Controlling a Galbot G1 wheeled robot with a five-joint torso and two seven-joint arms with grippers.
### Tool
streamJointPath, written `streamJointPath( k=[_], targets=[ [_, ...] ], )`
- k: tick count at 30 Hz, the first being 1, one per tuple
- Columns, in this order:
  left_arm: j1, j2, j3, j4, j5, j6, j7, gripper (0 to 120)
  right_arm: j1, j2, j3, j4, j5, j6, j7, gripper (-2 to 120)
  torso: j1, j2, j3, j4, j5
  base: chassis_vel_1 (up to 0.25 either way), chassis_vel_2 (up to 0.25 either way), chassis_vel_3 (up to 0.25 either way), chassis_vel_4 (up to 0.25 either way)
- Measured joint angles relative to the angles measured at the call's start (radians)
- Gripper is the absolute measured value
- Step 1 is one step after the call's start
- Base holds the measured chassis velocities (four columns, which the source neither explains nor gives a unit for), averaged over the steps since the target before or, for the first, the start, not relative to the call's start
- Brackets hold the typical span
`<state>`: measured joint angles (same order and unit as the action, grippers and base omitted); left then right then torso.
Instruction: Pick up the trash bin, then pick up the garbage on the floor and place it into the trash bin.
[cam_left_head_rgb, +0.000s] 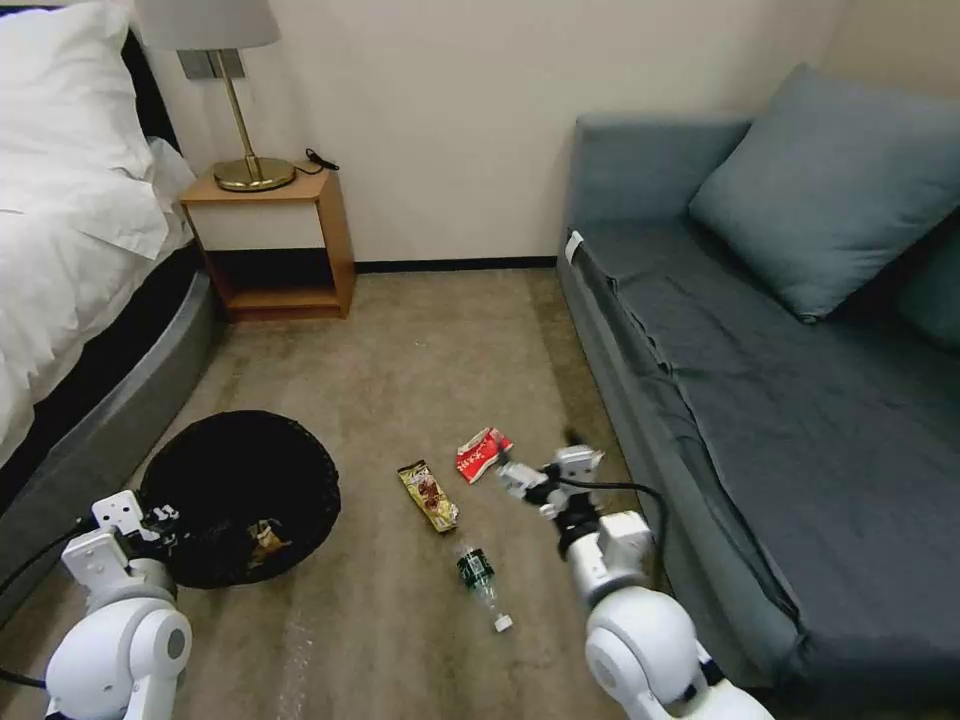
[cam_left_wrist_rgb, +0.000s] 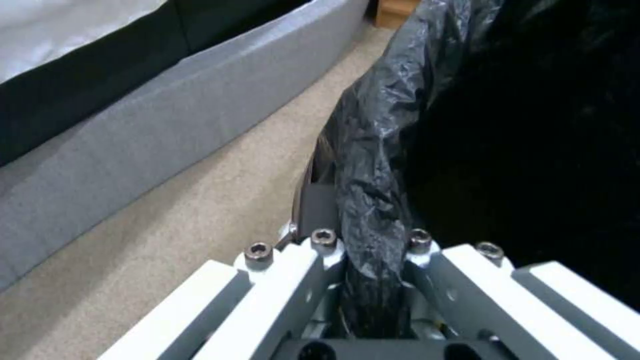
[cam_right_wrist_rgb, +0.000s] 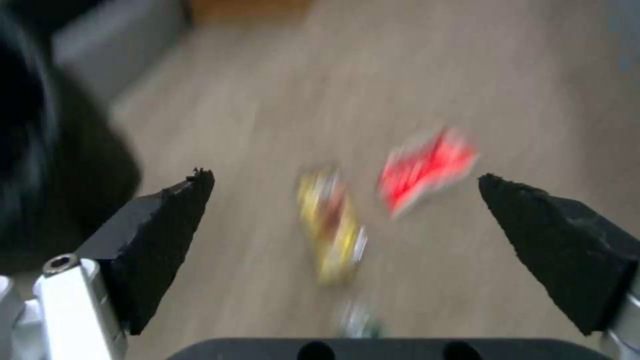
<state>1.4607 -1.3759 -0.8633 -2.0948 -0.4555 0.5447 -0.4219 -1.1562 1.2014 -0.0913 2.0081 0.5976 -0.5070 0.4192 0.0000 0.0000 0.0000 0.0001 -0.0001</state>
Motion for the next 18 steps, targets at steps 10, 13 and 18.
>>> streamJointPath(
  k=[10, 13, 18],
  targets=[
    [0.013, -0.016, 0.004, -0.018, 0.012, -0.001, 0.000, 3, 0.186, 0.055, -0.186, -0.374, 0.108, -0.105, 0.050, 100, 0.000, 0.000, 0.000, 0.0000, 0.0001, 0.000, 0.000, 0.000, 0.000],
    [0.020, -0.024, 0.004, -0.024, 0.016, -0.004, 0.000, 3, 0.206, 0.070, -0.226, -0.507, 0.040, -0.072, 0.019, 100, 0.000, 0.000, 0.000, -0.0001, 0.0000, 0.000, 0.000, 0.000, 0.000],
    [0.028, -0.030, 0.003, -0.029, 0.021, -0.009, 0.000, 3, 0.216, 0.094, -0.249, -0.612, -0.016, -0.018, -0.010, 99, 0.000, 0.000, 0.000, -0.0001, 0.0001, 0.000, 0.000, 0.000, 0.000]
  ],
)
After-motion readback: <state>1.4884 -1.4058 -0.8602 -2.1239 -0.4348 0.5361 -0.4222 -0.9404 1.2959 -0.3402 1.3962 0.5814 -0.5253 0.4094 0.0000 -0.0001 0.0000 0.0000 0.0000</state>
